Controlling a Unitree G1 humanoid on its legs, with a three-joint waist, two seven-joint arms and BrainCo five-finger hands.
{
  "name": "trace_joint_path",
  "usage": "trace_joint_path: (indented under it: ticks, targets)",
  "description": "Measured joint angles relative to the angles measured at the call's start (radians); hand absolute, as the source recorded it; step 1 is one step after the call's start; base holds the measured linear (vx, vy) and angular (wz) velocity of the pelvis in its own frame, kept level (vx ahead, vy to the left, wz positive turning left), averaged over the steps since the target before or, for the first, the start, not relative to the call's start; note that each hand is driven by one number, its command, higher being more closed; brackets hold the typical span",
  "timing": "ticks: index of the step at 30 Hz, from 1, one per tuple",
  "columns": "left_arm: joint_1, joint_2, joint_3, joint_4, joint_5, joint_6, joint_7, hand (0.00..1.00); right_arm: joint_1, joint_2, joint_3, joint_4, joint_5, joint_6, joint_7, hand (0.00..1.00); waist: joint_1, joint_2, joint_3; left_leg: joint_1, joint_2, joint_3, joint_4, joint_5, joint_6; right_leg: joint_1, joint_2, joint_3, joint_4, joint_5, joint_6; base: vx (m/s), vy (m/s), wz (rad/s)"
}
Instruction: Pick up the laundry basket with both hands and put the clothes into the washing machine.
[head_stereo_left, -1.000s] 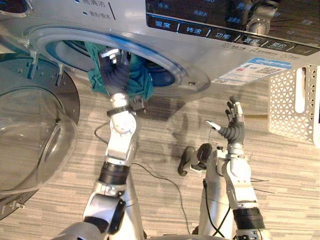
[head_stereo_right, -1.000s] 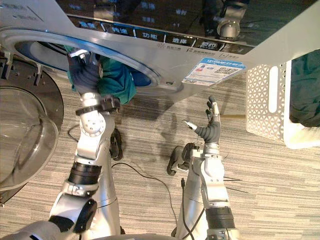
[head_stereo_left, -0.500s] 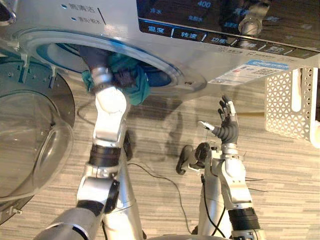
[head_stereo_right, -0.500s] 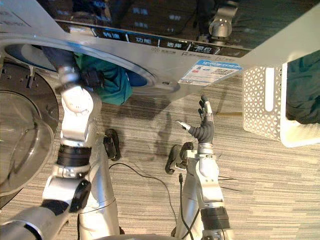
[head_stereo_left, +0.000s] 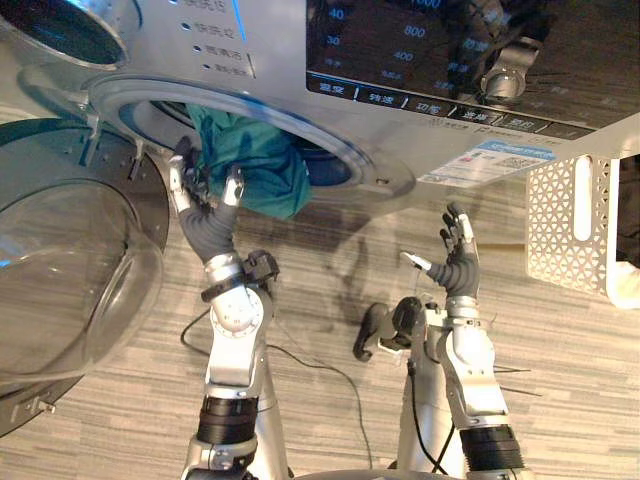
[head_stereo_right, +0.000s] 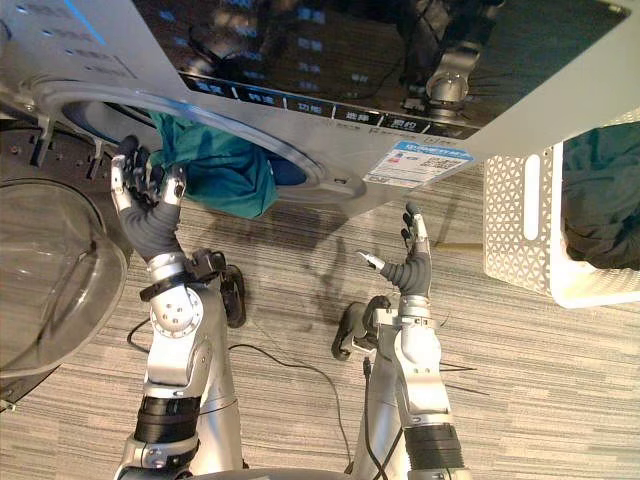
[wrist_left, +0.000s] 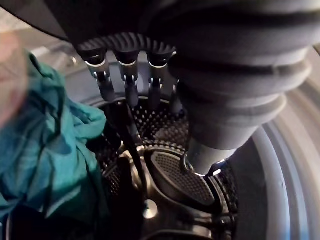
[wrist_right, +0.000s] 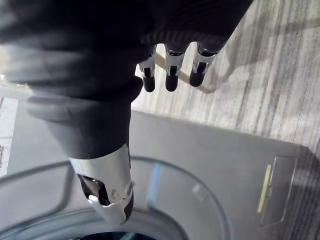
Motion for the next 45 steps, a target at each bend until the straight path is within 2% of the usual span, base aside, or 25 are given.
trace_joint_path:
  ticks: [3,5,11,20,27,31,35,36,42,45]
  targets:
    - [-0.021,0.0,0.0,0.082,-0.029,0.001,-0.025,0.0,0.0,-0.003,0.016,0.014,-0.001,0.006,0.0,0.0,0.001,0.0,0.0,0.001,-0.007,-0.001,0.001,0.003,0.001,0.004,-0.002,-0.001,0.0,0.0,0.0,0.02,-0.003,0.04]
    - [-0.076,-0.005,0.001,0.197,-0.093,0.004,-0.045,0.0,0.0,-0.005,0.018,0.015,-0.001,0.008,0.001,0.0,0.0,0.0,0.0,0.001,-0.008,-0.002,0.003,0.003,0.003,0.006,-0.002,-0.001,0.0,0.0,0.0,0.0,0.0,0.0]
    - [-0.218,-0.019,0.082,0.395,-0.146,0.021,-0.035,0.0,0.0,-0.01,0.027,0.015,0.004,0.009,0.003,0.0,-0.003,0.0,-0.001,-0.011,0.01,-0.003,0.015,0.003,0.003,-0.006,0.011,0.001,0.0,0.003,-0.005,0.02,-0.002,-0.08]
    - [-0.255,-0.02,0.12,0.454,-0.18,0.024,-0.011,0.0,0.0,-0.021,0.022,0.015,0.007,0.01,0.003,0.0,-0.007,-0.001,-0.001,-0.032,0.025,-0.004,0.033,0.001,0.005,-0.028,0.019,0.002,0.013,0.005,-0.008,0.02,-0.01,-0.06]
    - [-0.272,-0.011,0.153,0.595,-0.223,0.027,0.001,0.0,0.0,-0.02,0.024,0.015,0.025,0.01,0.003,0.0,-0.008,-0.001,-0.001,-0.034,0.027,-0.001,0.034,0.0,0.006,-0.033,0.02,0.005,0.012,0.006,-0.01,0.02,-0.01,-0.01]
    - [-0.408,0.029,0.158,0.765,-0.297,0.028,-0.015,0.0,-0.006,-0.035,0.055,0.015,0.037,0.01,0.006,0.0,-0.015,-0.002,-0.002,-0.053,0.04,-0.004,0.038,0.0,0.007,-0.047,0.033,0.004,0.006,0.017,-0.011,0.04,-0.018,-0.09]
    - [-0.558,0.087,0.177,0.849,-0.341,0.042,-0.044,0.0,-0.016,-0.051,0.059,0.015,0.048,0.009,0.025,0.0,-0.04,-0.005,-0.004,-0.076,0.051,-0.007,0.048,0.0,0.007,-0.071,0.046,0.006,0.006,0.028,-0.01,0.03,-0.012,-0.13]
    - [-0.578,0.093,0.177,0.851,-0.347,0.042,-0.044,1.0,-0.017,-0.055,0.058,0.015,0.05,0.009,0.025,0.0,-0.041,-0.006,-0.004,-0.081,0.053,-0.008,0.051,0.0,0.007,-0.076,0.049,0.006,0.007,0.029,-0.01,0.02,-0.019,-0.15]
    - [-0.605,0.142,0.195,0.858,-0.396,0.041,-0.018,1.0,-0.05,-0.073,0.05,0.015,0.074,0.009,0.025,0.0,-0.05,-0.008,-0.002,-0.109,0.059,-0.013,0.066,0.0,0.007,-0.104,0.052,0.006,0.019,0.034,-0.015,0.03,-0.023,-0.04]
    - [-0.605,0.187,0.194,0.856,-0.399,0.043,-0.017,1.0,-0.069,-0.074,0.047,0.014,0.079,0.009,0.025,0.0,-0.057,-0.019,0.002,-0.129,0.058,-0.018,0.082,0.0,0.008,-0.117,0.051,0.006,0.03,0.034,-0.015,0.04,-0.021,-0.02]
